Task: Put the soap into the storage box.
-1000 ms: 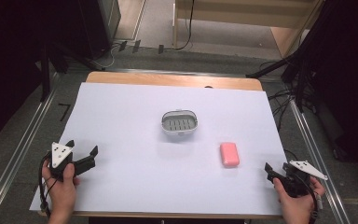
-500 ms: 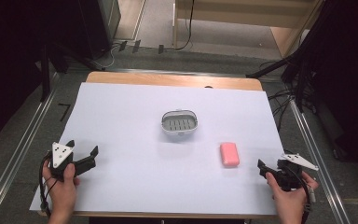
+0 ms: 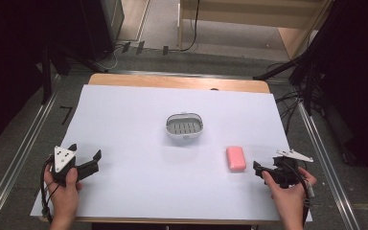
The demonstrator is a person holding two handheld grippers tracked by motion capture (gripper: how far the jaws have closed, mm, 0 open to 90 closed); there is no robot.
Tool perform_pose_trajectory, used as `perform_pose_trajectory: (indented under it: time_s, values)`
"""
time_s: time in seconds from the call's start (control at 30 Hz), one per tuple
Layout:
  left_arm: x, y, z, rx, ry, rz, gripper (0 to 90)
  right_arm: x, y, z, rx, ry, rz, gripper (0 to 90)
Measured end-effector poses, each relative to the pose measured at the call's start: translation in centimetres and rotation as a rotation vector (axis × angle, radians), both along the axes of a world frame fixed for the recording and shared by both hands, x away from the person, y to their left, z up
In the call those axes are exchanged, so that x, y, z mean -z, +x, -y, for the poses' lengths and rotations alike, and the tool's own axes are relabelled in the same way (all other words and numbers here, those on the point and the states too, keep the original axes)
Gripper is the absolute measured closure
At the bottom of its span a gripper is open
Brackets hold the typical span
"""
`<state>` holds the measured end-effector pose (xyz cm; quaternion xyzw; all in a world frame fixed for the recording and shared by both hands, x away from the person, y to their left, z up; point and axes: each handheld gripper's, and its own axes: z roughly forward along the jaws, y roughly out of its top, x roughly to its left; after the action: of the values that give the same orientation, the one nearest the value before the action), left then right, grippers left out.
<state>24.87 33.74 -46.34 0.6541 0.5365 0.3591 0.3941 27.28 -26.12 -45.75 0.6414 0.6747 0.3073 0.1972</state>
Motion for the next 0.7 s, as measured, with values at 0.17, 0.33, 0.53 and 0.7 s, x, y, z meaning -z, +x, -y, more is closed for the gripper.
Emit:
perform_pose_trajectory:
  time_s: [0.17, 0.33, 0.53, 0.7]
  values:
    - [0.0, 0.0, 0.0, 0.001, 0.000, 0.001, 13.4, -0.2, 0.5, -0.8, -0.010, -0.013, -0.025, 13.1]
    - [0.0, 0.0, 0.0, 0.000, 0.002, -0.001, 13.4, -0.7, 1.3, -1.7, -0.047, 0.013, -0.046, 4.8]
    - [0.0, 0.0, 0.1, 0.002, 0.005, -0.001, 13.4, -1.2, 2.0, -2.7, -0.060, 0.016, -0.046, 2.6]
    - [0.0, 0.0, 0.0, 0.003, 0.005, -0.001, 13.4, -1.4, 2.5, -3.5, -0.063, 0.014, -0.056, 2.4]
